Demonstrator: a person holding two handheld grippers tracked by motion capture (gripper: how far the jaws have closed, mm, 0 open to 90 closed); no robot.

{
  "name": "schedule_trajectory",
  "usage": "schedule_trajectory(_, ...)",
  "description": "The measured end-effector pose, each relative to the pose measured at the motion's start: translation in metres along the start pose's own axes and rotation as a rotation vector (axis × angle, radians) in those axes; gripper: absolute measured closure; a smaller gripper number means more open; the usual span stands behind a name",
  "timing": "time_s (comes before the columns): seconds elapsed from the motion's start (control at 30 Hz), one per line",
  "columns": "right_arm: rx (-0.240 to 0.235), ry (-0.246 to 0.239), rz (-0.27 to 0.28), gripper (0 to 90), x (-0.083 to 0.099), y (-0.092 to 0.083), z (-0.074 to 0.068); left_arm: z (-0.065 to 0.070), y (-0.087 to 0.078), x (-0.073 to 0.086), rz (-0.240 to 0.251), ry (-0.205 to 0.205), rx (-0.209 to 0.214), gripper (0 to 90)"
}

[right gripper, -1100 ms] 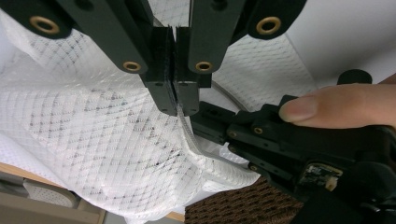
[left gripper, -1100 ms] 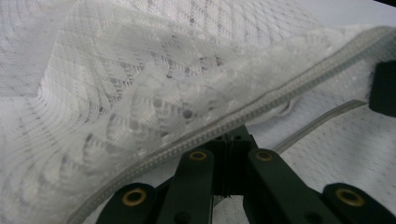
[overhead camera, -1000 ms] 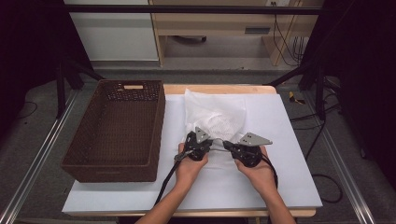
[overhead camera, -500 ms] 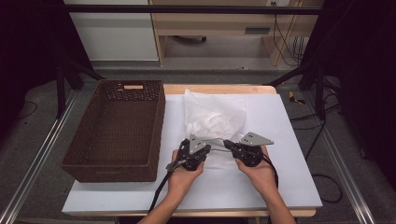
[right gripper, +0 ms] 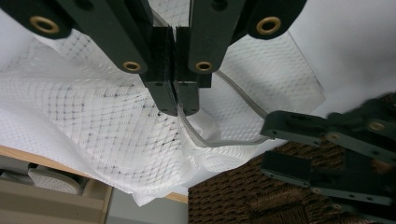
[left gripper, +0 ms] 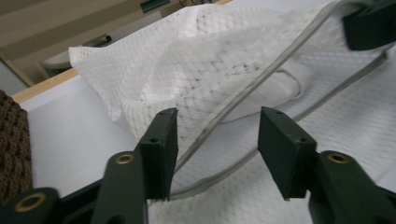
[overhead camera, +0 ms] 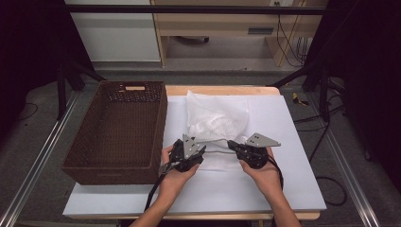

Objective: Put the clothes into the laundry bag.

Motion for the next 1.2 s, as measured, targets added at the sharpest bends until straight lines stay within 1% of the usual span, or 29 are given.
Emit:
schedule_trajectory(0.03,0.001,-0.003,0.002,88.9,0.000,0.000,0.001,-0.001,0.003,0.000,-0.003,0.006,-0.006,44.9)
schedule_trajectory(0.07,0.002,0.001,0.002,88.9,0.000,-0.001,0.002,-0.001,0.009,0.002,-0.008,-0.004,-0.017,43.3)
schedule_trajectory(0.13,0.003,0.003,0.005,88.9,0.000,-0.001,0.002,-0.002,0.012,0.001,0.000,-0.001,-0.022,43.3)
schedule_trajectory(0.17,0.003,0.002,0.006,88.9,0.000,-0.002,0.003,-0.002,0.015,0.002,-0.008,-0.009,-0.022,44.5)
schedule_trajectory(0.2,0.002,0.000,0.007,88.9,0.000,-0.002,0.003,-0.003,0.017,0.002,-0.007,-0.007,-0.026,49.7)
schedule_trajectory(0.23,0.003,0.002,0.007,88.9,0.000,-0.002,0.003,-0.003,0.018,0.002,-0.006,-0.011,-0.028,52.4)
schedule_trajectory(0.27,0.003,0.001,0.008,88.8,0.001,-0.002,0.004,-0.006,0.019,0.003,-0.009,-0.021,-0.033,61.9)
schedule_trajectory(0.3,0.003,0.001,0.008,88.8,0.001,-0.002,0.004,-0.006,0.019,0.003,-0.009,-0.021,-0.033,66.0)
schedule_trajectory(0.33,0.003,0.002,0.006,88.8,0.001,-0.002,0.004,-0.007,0.018,0.004,-0.024,-0.047,-0.030,66.0)
schedule_trajectory(0.37,0.003,0.001,0.002,88.7,0.002,-0.002,0.004,-0.008,0.016,0.004,-0.033,-0.060,-0.027,74.9)
schedule_trajectory(0.4,0.002,0.002,-0.002,88.6,0.002,-0.002,0.004,-0.008,0.015,0.003,-0.039,-0.066,-0.022,78.9)
schedule_trajectory(0.43,0.000,0.003,-0.004,88.6,0.002,-0.002,0.004,-0.009,0.012,0.003,-0.043,-0.071,-0.017,81.5)
schedule_trajectory(0.5,-0.002,-0.009,-0.012,88.6,0.003,0.000,0.003,-0.008,0.007,0.001,-0.035,-0.074,-0.015,87.3)
schedule_trajectory(0.53,-0.006,-0.017,-0.014,88.6,0.003,0.000,0.002,-0.008,-0.001,-0.002,-0.023,-0.072,-0.015,88.4)
schedule_trajectory(0.57,-0.006,-0.019,-0.012,88.6,0.002,0.000,0.002,-0.008,-0.001,-0.002,-0.023,-0.072,-0.015,88.5)
schedule_trajectory(0.6,-0.008,-0.020,-0.009,88.6,0.002,-0.001,0.001,-0.008,-0.008,-0.006,-0.004,-0.084,-0.007,88.6)
schedule_trajectory(0.63,-0.009,-0.020,-0.006,88.6,0.001,-0.003,0.000,-0.008,-0.008,-0.006,-0.004,-0.084,-0.007,88.7)
schedule_trajectory(0.73,-0.010,-0.027,0.010,88.6,-0.002,-0.007,-0.002,-0.004,-0.020,-0.012,0.023,-0.095,0.001,88.7)
schedule_trajectory(0.77,-0.008,-0.029,0.010,88.7,-0.002,-0.008,-0.003,-0.004,-0.020,-0.012,0.023,-0.095,0.001,88.7)
schedule_trajectory(0.83,-0.006,-0.033,0.007,88.7,-0.002,-0.009,-0.004,-0.003,-0.020,-0.009,0.004,-0.089,0.003,88.6)
schedule_trajectory(0.87,-0.009,-0.039,-0.008,88.7,0.001,-0.008,-0.004,-0.003,-0.016,-0.001,-0.036,-0.084,0.010,88.1)
schedule_trajectory(0.9,-0.009,-0.039,-0.008,88.7,0.001,-0.008,-0.004,-0.003,-0.016,-0.001,-0.036,-0.084,0.010,87.7)
schedule_trajectory(0.93,-0.012,-0.056,-0.029,88.7,0.003,-0.006,-0.004,-0.003,-0.011,0.008,-0.068,-0.090,0.013,86.9)
schedule_trajectory(0.97,-0.012,-0.056,-0.029,88.7,0.003,-0.006,-0.004,-0.003,-0.011,0.008,-0.068,-0.090,0.013,86.6)
schedule_trajectory(1.07,-0.024,-0.082,-0.066,88.7,0.008,-0.003,-0.006,-0.003,-0.007,0.019,-0.094,-0.106,0.022,85.7)
schedule_trajectory(1.1,-0.037,-0.099,-0.104,88.7,0.013,0.000,-0.007,-0.003,-0.006,0.022,-0.104,-0.108,0.025,84.9)
schedule_trajectory(1.13,-0.040,-0.103,-0.115,88.7,0.015,0.001,-0.007,-0.003,-0.005,0.024,-0.109,-0.110,0.024,84.7)
schedule_trajectory(1.17,-0.040,-0.103,-0.115,88.7,0.015,0.001,-0.007,-0.003,-0.005,0.024,-0.109,-0.110,0.024,84.1)
schedule_trajectory(1.2,-0.050,-0.114,-0.143,88.7,0.019,0.004,-0.008,-0.004,-0.004,0.026,-0.118,-0.113,0.026,83.2)
Point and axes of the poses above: each handheld gripper's, and its own axes: y roughly forward along the jaws, x roughly out of its underside, z roughly to its right, the point moved 6 cm from there along y, roughly forward along the jaws, and after that the axes turned 13 degrees about -y, right-handed, at the moved point
